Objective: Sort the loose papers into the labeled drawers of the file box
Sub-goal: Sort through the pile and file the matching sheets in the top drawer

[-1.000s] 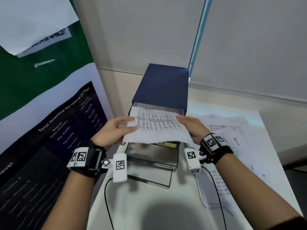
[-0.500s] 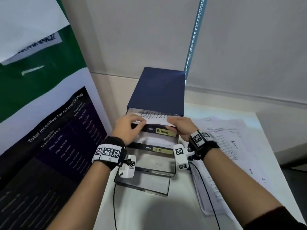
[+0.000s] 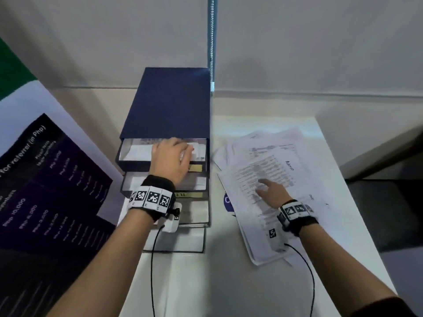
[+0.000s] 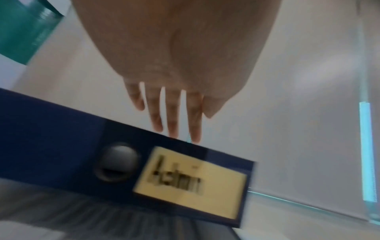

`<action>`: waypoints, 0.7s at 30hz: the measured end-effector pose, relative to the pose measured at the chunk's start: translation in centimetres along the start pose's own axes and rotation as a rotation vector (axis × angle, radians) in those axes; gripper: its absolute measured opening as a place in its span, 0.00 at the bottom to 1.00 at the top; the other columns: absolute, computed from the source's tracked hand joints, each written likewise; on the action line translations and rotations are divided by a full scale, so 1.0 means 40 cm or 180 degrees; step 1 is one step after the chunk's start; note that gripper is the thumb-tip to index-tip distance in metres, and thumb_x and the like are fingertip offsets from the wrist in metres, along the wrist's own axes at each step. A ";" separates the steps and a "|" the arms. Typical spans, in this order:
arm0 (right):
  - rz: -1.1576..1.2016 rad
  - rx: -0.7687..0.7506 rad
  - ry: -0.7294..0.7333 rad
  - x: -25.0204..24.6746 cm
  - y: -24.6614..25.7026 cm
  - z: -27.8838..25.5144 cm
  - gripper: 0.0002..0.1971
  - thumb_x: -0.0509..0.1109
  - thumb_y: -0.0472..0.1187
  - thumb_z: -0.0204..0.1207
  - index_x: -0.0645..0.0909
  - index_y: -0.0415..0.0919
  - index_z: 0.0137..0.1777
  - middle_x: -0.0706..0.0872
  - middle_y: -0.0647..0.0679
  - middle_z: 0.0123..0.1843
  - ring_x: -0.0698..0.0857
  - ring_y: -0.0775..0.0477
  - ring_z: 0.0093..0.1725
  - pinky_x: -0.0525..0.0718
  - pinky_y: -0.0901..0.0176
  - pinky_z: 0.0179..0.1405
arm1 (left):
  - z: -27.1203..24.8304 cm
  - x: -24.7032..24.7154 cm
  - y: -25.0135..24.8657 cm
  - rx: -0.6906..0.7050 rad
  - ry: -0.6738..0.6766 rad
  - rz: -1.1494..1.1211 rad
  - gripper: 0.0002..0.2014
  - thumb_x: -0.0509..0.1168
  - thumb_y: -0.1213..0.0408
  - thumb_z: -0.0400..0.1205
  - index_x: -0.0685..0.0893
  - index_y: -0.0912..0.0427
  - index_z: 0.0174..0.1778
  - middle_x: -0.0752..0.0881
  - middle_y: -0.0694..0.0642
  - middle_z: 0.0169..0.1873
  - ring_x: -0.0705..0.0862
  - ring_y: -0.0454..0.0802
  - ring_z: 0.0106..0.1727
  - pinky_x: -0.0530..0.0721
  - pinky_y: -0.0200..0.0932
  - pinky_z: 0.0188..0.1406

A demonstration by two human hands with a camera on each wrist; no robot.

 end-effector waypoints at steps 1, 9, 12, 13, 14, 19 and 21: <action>-0.0625 0.0001 0.0129 0.041 -0.056 0.007 0.28 0.62 0.49 0.85 0.64 0.44 0.83 0.65 0.43 0.84 0.67 0.39 0.81 0.70 0.46 0.76 | -0.005 0.004 -0.066 0.0258 -0.0134 -0.0223 0.19 0.56 0.50 0.86 0.90 0.55 0.51 0.87 0.52 0.52 0.81 0.55 0.56 0.70 0.54 0.62; -0.1696 -0.1096 0.0612 0.237 -0.174 -0.083 0.18 0.57 0.52 0.84 0.78 0.52 0.69 0.75 0.48 0.78 0.73 0.41 0.78 0.72 0.40 0.72 | -0.108 0.414 -0.298 0.0667 0.1551 -0.1160 0.15 0.64 0.51 0.82 0.87 0.51 0.61 0.82 0.54 0.57 0.81 0.52 0.61 0.77 0.50 0.66; -0.1202 -0.0832 0.0179 0.168 -0.218 -0.107 0.22 0.57 0.56 0.84 0.85 0.44 0.39 0.88 0.48 0.40 0.87 0.47 0.45 0.83 0.54 0.54 | -0.182 0.592 -0.230 -0.0295 0.2360 -0.0459 0.27 0.68 0.57 0.81 0.74 0.58 0.75 0.73 0.62 0.70 0.76 0.60 0.71 0.73 0.49 0.73; -0.0908 -0.0473 0.0021 0.137 -0.251 -0.112 0.23 0.58 0.57 0.84 0.86 0.43 0.40 0.87 0.47 0.40 0.86 0.47 0.44 0.83 0.55 0.52 | -0.208 0.631 -0.205 -0.0594 0.2508 -0.0283 0.28 0.69 0.58 0.79 0.71 0.61 0.75 0.73 0.63 0.69 0.75 0.63 0.71 0.74 0.50 0.72; -0.0570 -0.0147 -0.0249 0.100 -0.288 -0.119 0.21 0.61 0.56 0.83 0.88 0.43 0.46 0.86 0.47 0.46 0.86 0.46 0.48 0.83 0.56 0.53 | -0.231 0.656 -0.186 -0.0872 0.2580 -0.0221 0.29 0.70 0.57 0.78 0.70 0.63 0.73 0.73 0.64 0.67 0.75 0.64 0.69 0.76 0.52 0.69; 0.1319 0.1371 -0.0830 0.083 -0.455 -0.134 0.40 0.79 0.55 0.70 0.70 0.35 0.76 0.85 0.40 0.63 0.84 0.41 0.62 0.82 0.51 0.65 | -0.271 0.698 -0.173 -0.1372 0.2302 -0.0369 0.26 0.69 0.61 0.79 0.74 0.61 0.73 0.77 0.61 0.64 0.80 0.60 0.62 0.79 0.46 0.65; 0.1859 0.1599 -0.0927 0.103 -0.461 -0.125 0.42 0.84 0.51 0.66 0.70 0.35 0.75 0.84 0.40 0.63 0.84 0.39 0.62 0.82 0.51 0.62 | -0.276 0.697 -0.202 -0.1426 0.2171 -0.0853 0.20 0.70 0.66 0.79 0.80 0.58 0.68 0.84 0.55 0.53 0.84 0.53 0.53 0.82 0.43 0.60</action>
Point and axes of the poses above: each hand's wrist, its own z-axis towards the middle knuckle, its own x-axis out of the palm, y = z × x, the point moved 8 cm from there along z, towards the middle knuckle
